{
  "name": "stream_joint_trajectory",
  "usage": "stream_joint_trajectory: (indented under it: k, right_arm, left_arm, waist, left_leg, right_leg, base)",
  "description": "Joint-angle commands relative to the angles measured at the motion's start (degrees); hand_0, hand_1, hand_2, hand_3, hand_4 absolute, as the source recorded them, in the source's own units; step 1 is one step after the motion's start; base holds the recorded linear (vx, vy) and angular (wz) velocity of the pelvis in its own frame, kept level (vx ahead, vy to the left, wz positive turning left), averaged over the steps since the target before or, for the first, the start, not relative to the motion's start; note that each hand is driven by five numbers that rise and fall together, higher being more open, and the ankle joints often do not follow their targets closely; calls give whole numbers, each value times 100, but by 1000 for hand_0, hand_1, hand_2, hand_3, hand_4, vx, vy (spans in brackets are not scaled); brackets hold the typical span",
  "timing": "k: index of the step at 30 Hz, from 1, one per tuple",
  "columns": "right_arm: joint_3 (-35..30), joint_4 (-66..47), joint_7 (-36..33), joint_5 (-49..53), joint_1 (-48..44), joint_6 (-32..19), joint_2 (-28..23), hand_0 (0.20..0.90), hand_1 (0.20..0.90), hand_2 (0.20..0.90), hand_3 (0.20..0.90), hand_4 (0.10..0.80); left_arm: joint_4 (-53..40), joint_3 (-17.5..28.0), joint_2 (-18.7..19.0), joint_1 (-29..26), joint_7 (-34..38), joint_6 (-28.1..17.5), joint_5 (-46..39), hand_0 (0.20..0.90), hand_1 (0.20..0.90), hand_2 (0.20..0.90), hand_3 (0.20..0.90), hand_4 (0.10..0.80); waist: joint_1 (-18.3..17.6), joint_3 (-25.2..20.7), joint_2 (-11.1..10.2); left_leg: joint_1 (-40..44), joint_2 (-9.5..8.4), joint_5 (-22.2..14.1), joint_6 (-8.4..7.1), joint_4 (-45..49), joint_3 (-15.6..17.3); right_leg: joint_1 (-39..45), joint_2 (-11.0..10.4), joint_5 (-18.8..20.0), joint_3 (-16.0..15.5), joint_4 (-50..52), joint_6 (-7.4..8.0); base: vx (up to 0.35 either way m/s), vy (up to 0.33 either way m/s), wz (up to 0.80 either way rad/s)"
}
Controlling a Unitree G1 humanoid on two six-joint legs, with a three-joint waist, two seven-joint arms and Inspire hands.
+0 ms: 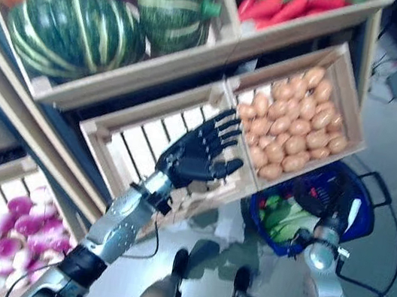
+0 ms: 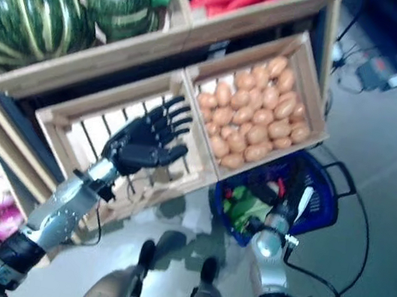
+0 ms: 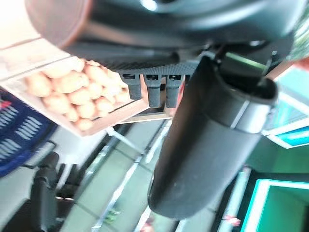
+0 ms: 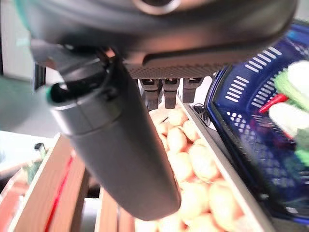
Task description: Put vegetables into the basket
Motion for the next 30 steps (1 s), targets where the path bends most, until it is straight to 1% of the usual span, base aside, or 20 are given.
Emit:
stream_joint_trajectory:
  k: [1,3,4,5,6,7,8,9,10,12,14,15,16,17,18,22,25,30]
  right_arm:
    - [223,373,915,-152,526,243,-143,900,900,900,900,800]
    - [356,1003,1408,-229,595,351,-86,900,900,900,900,800]
    - [470,1348,1560,-306,600,452,-112,900,900,900,900,800]
    - [489,1443,1587,-280,600,434,-111,900,900,900,900,800]
    - [545,1776,1714,-169,609,459,-96,900,900,900,900,800]
    - [552,2416,1969,-270,603,629,-11,900,900,900,900,800]
    - [574,2754,2001,-380,594,568,37,900,900,900,900,800]
    - [592,2937,2036,-345,597,610,81,900,900,900,900,800]
    - [566,3180,2084,-90,605,788,166,900,900,900,900,800]
    - [392,3873,2278,127,595,865,356,900,900,900,900,800]
    - [250,4313,2428,300,587,1047,488,900,900,900,900,800]
    - [200,4429,2453,293,594,1026,524,900,900,900,900,800]
    - [152,4526,2482,285,595,1021,552,900,900,900,900,800]
    - [94,4628,2512,248,582,1059,601,900,900,900,900,800]
    - [87,4646,2513,210,571,1072,625,900,900,900,900,800]
    - [94,4686,2587,309,481,995,683,900,900,900,900,800]
    - [-14,4761,2637,384,476,907,685,900,900,900,900,800]
    - [-47,4862,2628,198,496,847,717,900,900,900,900,800]
  left_arm:
    - [655,72,-261,357,-265,-118,687,900,900,900,900,800]
    - [1246,-50,-211,438,-214,-411,1350,900,900,900,900,800]
    - [1461,-136,-178,448,-201,-394,1543,900,900,900,900,800]
    - [1529,-162,-181,451,-202,-451,1559,900,900,900,900,800]
    - [1777,-247,-200,472,-125,-429,1610,900,900,900,900,800]
    - [2309,-257,-286,509,-97,-515,1955,900,900,900,900,800]
    - [2554,-323,-309,499,-11,-622,2145,900,900,900,900,800]
    - [2724,-357,-337,491,22,-640,2269,900,900,900,900,800]
    - [2994,-390,-408,478,113,-606,2472,900,900,900,900,800]
    - [3711,-416,-572,434,174,-705,2899,900,900,900,900,800]
    - [4291,-373,-712,379,446,-633,3111,900,900,900,900,800]
    - [4526,-333,-764,375,472,-626,3161,900,900,900,900,800]
    - [4748,-287,-825,369,522,-521,3245,900,900,900,900,800]
    - [5107,-235,-906,364,643,-387,3514,900,900,900,900,800]
    - [5253,-225,-935,373,666,-332,3590,900,900,900,900,800]
    - [5966,-131,-1054,513,722,-329,3881,900,900,900,900,800]
    - [6301,0,-1080,649,788,-332,3940,900,900,900,900,800]
    - [6462,134,-1085,751,850,-368,3964,900,900,900,900,800]
  waist:
    - [-111,-1126,56]
    - [-119,-1181,39]
    - [-114,-1196,34]
    - [-114,-1199,35]
    - [-109,-1228,34]
    - [-101,-1259,23]
    - [-98,-1262,22]
    - [-93,-1262,20]
    - [-94,-1262,18]
    - [-106,-1278,22]
    - [-114,-1303,31]
    - [-117,-1310,26]
    - [-118,-1317,22]
    - [-123,-1337,19]
    - [-124,-1344,18]
    - [-112,-1368,23]
    - [-114,-1388,30]
    - [-106,-1424,38]
  left_leg:
    - [-131,-60,-351,14,262,84]
    - [-22,-30,-395,3,223,140]
    - [15,-4,-395,-12,189,172]
    - [27,1,-393,-16,180,174]
    - [64,20,-391,-27,148,186]
    - [116,40,-422,-29,126,212]
    - [143,62,-426,-32,122,244]
    - [151,70,-428,-33,125,257]
    - [168,77,-436,-34,122,263]
    - [210,88,-445,-31,88,272]
    - [248,104,-440,-32,57,293]
    - [273,106,-444,-32,47,292]
    - [300,111,-450,-33,38,289]
    - [323,112,-466,-34,50,291]
    - [328,110,-467,-35,56,286]
    - [397,118,-487,-37,22,256]
    - [438,107,-507,-32,10,215]
    - [480,93,-506,-30,-23,165]
  right_leg:
    - [65,131,428,-197,-131,-384]
    - [167,105,431,-188,-219,-350]
    - [202,91,447,-218,-269,-338]
    - [215,90,450,-221,-281,-335]
    - [252,86,458,-228,-320,-321]
    - [288,73,428,-233,-323,-310]
    - [312,71,422,-243,-319,-301]
    - [321,68,423,-249,-318,-294]
    - [333,65,420,-254,-327,-290]
    - [362,67,408,-236,-346,-285]
    - [394,56,397,-257,-351,-266]
    - [413,53,394,-258,-359,-265]
    - [441,51,385,-257,-371,-265]
    - [471,46,375,-242,-385,-260]
    - [472,43,377,-236,-382,-256]
    - [529,27,343,-233,-402,-252]
    - [561,22,327,-216,-412,-254]
    - [597,27,322,-184,-435,-258]
  base:
    - [126,62,-9]
    - [90,49,-5]
    - [48,29,-5]
    - [50,27,-6]
    - [75,36,-7]
    - [92,41,-8]
    - [76,31,-6]
    - [43,17,-3]
    - [42,21,-2]
    - [46,23,-2]
    - [47,17,-1]
    - [54,11,0]
    - [73,9,-2]
    - [65,11,-2]
    - [59,12,-1]
    - [56,12,1]
    - [47,14,-2]
    - [37,8,-1]
